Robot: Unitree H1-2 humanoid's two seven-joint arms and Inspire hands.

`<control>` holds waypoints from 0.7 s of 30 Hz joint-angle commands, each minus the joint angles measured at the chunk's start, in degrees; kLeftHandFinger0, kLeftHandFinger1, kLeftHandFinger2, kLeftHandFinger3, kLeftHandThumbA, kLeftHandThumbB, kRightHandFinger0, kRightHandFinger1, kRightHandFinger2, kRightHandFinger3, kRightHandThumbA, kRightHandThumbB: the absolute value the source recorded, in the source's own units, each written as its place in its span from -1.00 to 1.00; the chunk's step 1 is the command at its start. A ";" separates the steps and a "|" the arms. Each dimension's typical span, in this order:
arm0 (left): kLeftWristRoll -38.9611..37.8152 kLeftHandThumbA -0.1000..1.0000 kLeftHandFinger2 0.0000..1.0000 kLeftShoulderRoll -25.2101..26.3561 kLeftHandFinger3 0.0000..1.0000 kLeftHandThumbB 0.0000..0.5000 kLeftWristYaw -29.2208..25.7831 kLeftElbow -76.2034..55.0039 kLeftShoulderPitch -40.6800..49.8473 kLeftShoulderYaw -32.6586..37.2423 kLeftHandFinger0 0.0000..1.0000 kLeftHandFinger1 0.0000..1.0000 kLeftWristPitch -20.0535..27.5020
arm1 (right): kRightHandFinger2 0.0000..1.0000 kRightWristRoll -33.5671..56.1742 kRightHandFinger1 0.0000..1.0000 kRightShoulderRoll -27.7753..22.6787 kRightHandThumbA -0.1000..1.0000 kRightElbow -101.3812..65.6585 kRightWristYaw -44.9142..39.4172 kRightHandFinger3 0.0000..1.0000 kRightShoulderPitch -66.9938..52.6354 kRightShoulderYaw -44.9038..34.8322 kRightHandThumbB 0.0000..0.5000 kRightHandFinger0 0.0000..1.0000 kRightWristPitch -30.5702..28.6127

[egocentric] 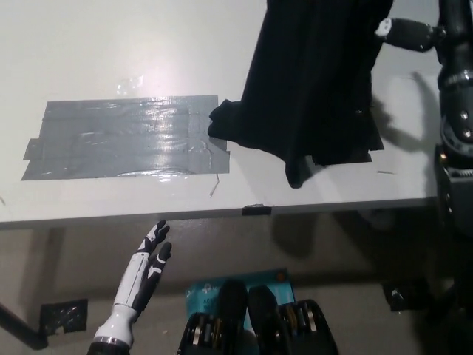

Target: A person hands a black t-shirt to the robot and rhe robot picks it up with its right hand and places it on the black spot on the desk infron tof it

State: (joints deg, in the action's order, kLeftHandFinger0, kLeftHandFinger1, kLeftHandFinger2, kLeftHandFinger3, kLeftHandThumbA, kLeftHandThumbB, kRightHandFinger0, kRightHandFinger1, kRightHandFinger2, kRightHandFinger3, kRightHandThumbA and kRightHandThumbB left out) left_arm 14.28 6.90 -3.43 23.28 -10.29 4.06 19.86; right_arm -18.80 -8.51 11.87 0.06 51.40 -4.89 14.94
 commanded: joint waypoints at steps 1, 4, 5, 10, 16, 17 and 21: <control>-0.14 1.00 1.00 0.62 1.00 1.00 -0.34 -0.39 -1.58 0.10 0.66 1.00 2.55 | 1.00 2.76 1.00 0.51 1.00 1.70 0.07 1.00 5.94 0.58 0.97 1.00 0.24; -0.03 1.00 1.00 0.80 1.00 1.00 -0.24 -0.64 -1.65 0.15 0.66 1.00 2.40 | 1.00 2.93 1.00 0.78 1.00 2.39 -0.15 1.00 7.24 1.26 1.00 1.00 0.19; 0.04 1.00 1.00 0.89 1.00 1.00 -0.17 -0.63 -1.70 0.23 0.66 1.00 2.51 | 1.00 2.97 1.00 0.90 1.00 2.41 -0.48 1.00 7.84 1.66 1.00 1.00 0.77; 0.34 1.00 1.00 1.00 1.00 1.00 0.05 -1.18 -2.00 0.52 0.68 1.00 1.72 | 1.00 3.89 1.00 0.47 1.00 3.70 -1.38 1.00 9.51 2.55 1.00 1.00 1.35; 0.65 1.00 1.00 1.12 1.00 1.00 -0.01 -1.80 -1.44 0.85 0.67 1.00 1.62 | 0.90 3.70 0.73 0.79 0.04 14.03 6.13 1.00 13.34 1.05 0.30 0.59 -6.70; 0.43 1.00 1.00 1.10 1.00 1.00 -0.13 -1.89 -1.40 0.73 0.67 1.00 1.67 | -0.24 -0.03 -0.53 0.87 -0.89 21.48 15.94 -0.10 16.05 0.94 -0.14 -0.78 -10.81; 0.31 1.00 1.00 1.30 1.00 1.00 -0.14 -1.87 -1.83 0.62 0.66 1.00 1.70 | 0.35 -2.68 -0.31 0.17 -1.00 25.46 22.74 0.32 17.39 1.71 -0.20 -0.61 -15.07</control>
State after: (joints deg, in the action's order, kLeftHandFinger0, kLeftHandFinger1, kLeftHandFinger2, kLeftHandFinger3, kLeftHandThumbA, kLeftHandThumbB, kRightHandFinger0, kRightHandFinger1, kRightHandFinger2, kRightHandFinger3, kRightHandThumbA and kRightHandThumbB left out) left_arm 14.35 7.36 -3.39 23.34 -10.56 4.66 19.77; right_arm -16.63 -7.58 30.49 5.15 60.98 -2.92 12.27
